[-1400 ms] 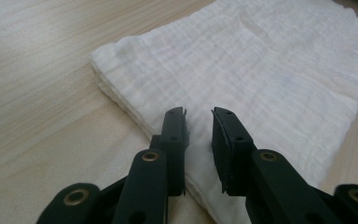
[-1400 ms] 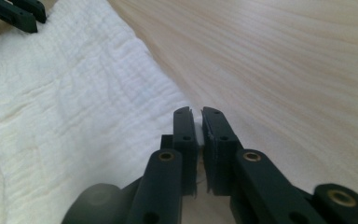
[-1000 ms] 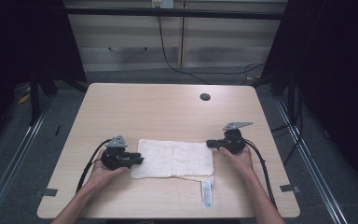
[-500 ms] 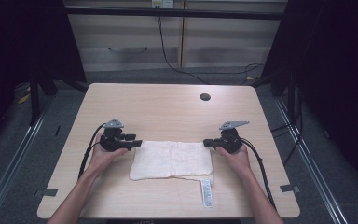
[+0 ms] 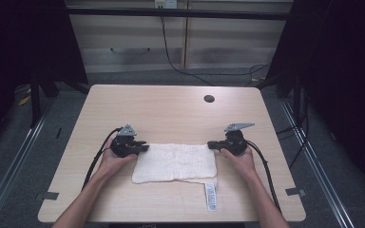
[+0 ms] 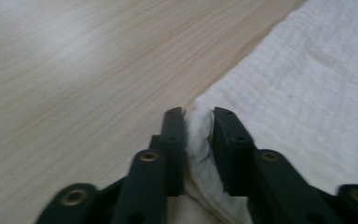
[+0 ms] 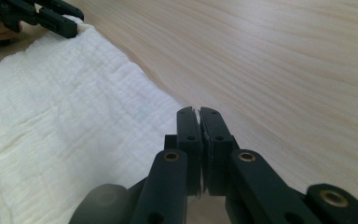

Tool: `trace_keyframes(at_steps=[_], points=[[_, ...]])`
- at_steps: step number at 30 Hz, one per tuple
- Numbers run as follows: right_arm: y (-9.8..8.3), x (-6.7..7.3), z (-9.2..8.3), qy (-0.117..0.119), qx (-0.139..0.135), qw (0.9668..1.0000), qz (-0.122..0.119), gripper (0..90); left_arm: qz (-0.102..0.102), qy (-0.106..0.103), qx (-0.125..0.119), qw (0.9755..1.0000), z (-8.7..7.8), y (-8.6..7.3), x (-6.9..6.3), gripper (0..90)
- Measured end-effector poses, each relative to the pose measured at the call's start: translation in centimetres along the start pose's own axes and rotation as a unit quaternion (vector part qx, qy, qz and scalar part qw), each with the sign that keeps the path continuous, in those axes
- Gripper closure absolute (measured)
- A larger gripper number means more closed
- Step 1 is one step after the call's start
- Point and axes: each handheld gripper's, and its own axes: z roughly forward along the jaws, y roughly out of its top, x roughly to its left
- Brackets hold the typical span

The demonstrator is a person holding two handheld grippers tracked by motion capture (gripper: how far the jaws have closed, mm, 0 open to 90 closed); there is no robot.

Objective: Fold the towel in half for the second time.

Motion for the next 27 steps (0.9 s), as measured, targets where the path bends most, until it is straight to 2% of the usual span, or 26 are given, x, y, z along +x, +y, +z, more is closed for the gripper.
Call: trace_keyframes(at_steps=[2,3,4,5,7,9,14,18,22,23,25,26,27], points=[[0.0,0.1,-0.1,-0.001,-0.002,1.0000,-0.001,87.8,0.000,-0.002,0.001,1.0000,0.0,0.0,-0.2,84.0],[0.1,0.1,-0.2,-0.001,-0.003,1.0000,0.000,87.8,-0.012,-0.009,0.003,0.9999,-0.1,0.0,-0.2,84.6],[0.1,0.2,-0.3,-0.002,-0.003,1.0000,0.000,87.8,-0.012,-0.009,0.003,0.9999,-0.1,0.0,-0.2,85.0],[0.1,0.2,-0.3,-0.001,-0.004,1.0000,-0.002,87.8,-0.029,-0.019,-0.001,0.9994,-0.1,-0.1,0.1,85.1],[0.1,0.3,-0.4,-0.002,-0.008,1.0000,-0.004,87.8,-0.040,-0.026,-0.007,0.9988,-0.4,-0.2,0.2,85.1],[0.2,0.5,-0.5,-0.003,-0.010,0.9999,-0.007,87.9,-0.038,-0.028,-0.012,0.9988,-0.9,0.1,0.2,85.2],[0.7,0.8,-0.9,-0.005,-0.016,0.9997,-0.016,87.9,-0.049,-0.036,-0.041,0.9973,-2.3,0.6,0.1,85.4],[0.8,1.0,-1.3,-0.005,-0.022,0.9997,-0.012,88.0,-0.049,-0.040,-0.049,0.9968,-3.2,0.6,-0.1,85.4],[1.2,1.4,-2.0,-0.005,-0.031,0.9993,-0.021,88.0,-0.050,-0.047,-0.058,0.9960,-4.2,0.5,-0.6,85.3],[1.4,1.5,-2.3,0.001,-0.035,0.9989,-0.030,88.0,-0.059,-0.052,-0.061,0.9950,-4.7,0.4,-0.8,85.3],[1.5,1.6,-2.3,-0.001,-0.032,0.9989,-0.034,88.0,-0.054,-0.048,-0.055,0.9958,-4.8,0.4,-1.0,85.3],[1.9,2.0,-2.5,-0.003,-0.029,0.9985,-0.046,88.0,-0.046,-0.044,-0.050,0.9967,-5.0,0.3,-1.3,85.3],[1.9,2.1,-2.5,-0.001,-0.033,0.9983,-0.048,88.0,-0.046,-0.044,-0.050,0.9967,-5.0,0.3,-1.3,85.4]])
